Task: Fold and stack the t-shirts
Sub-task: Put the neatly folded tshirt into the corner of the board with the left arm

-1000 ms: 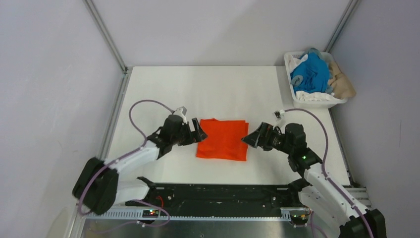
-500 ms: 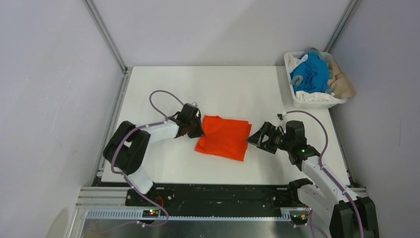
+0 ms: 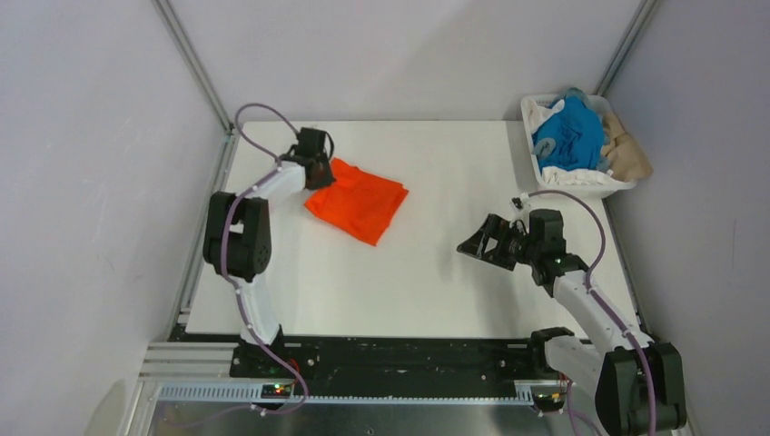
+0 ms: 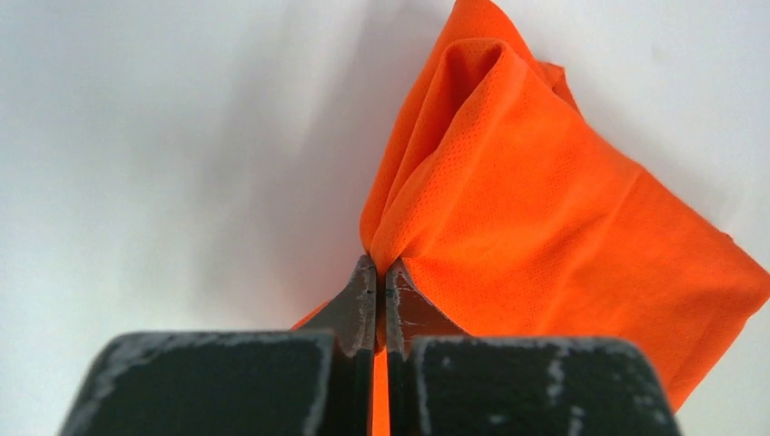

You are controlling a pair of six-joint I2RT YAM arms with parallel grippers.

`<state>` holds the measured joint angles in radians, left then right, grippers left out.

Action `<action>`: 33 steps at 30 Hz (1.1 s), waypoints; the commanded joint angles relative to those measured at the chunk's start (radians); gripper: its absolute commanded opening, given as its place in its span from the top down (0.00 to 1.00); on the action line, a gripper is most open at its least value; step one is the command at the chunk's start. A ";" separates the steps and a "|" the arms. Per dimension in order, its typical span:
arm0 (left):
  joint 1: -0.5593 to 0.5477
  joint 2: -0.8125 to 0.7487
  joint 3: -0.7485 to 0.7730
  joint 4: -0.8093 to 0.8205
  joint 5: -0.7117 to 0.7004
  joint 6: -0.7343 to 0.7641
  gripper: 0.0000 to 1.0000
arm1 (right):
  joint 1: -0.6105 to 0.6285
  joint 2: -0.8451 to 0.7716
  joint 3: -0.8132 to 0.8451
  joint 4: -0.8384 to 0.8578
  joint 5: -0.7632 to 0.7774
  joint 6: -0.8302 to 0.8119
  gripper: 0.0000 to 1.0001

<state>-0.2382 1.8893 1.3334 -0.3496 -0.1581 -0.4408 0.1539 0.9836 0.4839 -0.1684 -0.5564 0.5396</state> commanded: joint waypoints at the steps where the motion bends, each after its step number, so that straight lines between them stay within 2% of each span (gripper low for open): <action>1: 0.101 0.116 0.231 -0.138 -0.035 0.167 1.00 | -0.037 0.017 0.046 -0.033 0.013 -0.050 0.01; 4: 0.177 0.182 0.400 -0.214 -0.017 0.209 1.00 | -0.061 0.022 0.055 -0.034 0.000 -0.052 0.01; 8: 0.283 0.268 0.528 -0.226 -0.030 0.269 1.00 | -0.074 0.026 0.060 -0.034 0.003 -0.059 0.01; 14: 0.398 0.421 0.713 -0.234 0.028 0.335 1.00 | -0.079 0.024 0.064 -0.053 -0.004 -0.064 0.01; 17: 0.448 0.490 0.804 -0.240 0.038 0.311 1.00 | -0.080 0.022 0.065 -0.078 0.012 -0.078 0.01; 21: 0.484 0.569 0.917 -0.250 0.161 0.247 0.97 | -0.079 0.012 0.065 -0.087 0.026 -0.077 0.00; 23: 0.485 0.572 0.933 -0.253 0.164 0.240 0.79 | -0.080 0.005 0.065 -0.082 0.024 -0.076 0.01; 24: 0.487 0.558 0.933 -0.258 0.127 0.238 0.44 | -0.080 0.002 0.064 -0.082 0.024 -0.076 0.01; 25: 0.487 0.547 0.923 -0.263 0.106 0.237 0.28 | -0.079 -0.001 0.065 -0.084 0.029 -0.076 0.01; 26: 0.488 0.513 0.913 -0.270 0.061 0.229 0.08 | -0.079 -0.003 0.064 -0.086 0.030 -0.078 0.01; 28: 0.487 0.438 0.868 -0.271 0.021 0.206 0.01 | -0.078 -0.009 0.064 -0.107 0.042 -0.092 0.01; 33: 0.476 0.230 0.733 -0.270 0.028 0.102 0.00 | -0.077 -0.022 0.030 -0.130 0.066 -0.100 0.00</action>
<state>0.2504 2.3680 2.1307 -0.6300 -0.1043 -0.2413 0.0780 0.9890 0.5064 -0.2806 -0.5194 0.4633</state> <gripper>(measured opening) 0.994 0.993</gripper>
